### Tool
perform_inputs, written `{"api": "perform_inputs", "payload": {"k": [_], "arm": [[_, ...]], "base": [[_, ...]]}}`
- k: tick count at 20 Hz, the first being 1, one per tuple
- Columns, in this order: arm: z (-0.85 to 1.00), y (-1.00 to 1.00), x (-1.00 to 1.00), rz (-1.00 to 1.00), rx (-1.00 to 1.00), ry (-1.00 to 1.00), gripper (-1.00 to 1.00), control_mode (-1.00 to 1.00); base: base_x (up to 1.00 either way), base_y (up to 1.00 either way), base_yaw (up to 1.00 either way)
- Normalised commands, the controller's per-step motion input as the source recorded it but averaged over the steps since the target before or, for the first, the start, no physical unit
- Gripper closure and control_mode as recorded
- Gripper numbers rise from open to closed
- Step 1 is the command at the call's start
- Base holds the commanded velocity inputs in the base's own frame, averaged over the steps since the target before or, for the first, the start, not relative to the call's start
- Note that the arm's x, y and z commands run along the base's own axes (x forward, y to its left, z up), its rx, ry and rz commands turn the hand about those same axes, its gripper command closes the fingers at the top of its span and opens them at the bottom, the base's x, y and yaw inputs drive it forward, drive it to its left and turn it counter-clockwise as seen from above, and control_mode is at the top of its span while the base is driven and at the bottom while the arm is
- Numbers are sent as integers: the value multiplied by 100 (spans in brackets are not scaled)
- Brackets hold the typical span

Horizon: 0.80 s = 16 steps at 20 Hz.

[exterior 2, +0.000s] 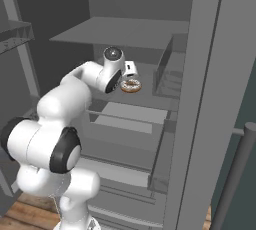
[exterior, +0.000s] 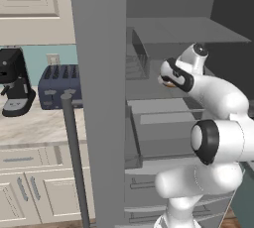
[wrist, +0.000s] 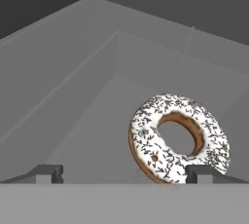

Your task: Take the cake and donut from the fridge and place them on the empty tray on the dining counter.

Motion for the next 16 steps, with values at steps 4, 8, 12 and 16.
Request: {"api": "perform_inputs", "payload": {"k": [4,8,12,16], "arm": [[-36,-1,28,1,0,0,-100,-100],[-39,0,36,1,0,0,-100,-100],[-8,0,47,0,0,0,-100,-100],[-1,-7,44,0,0,0,-100,-100]], "base": [[0,0,0],[0,0,0],[0,0,0],[0,0,0]]}}
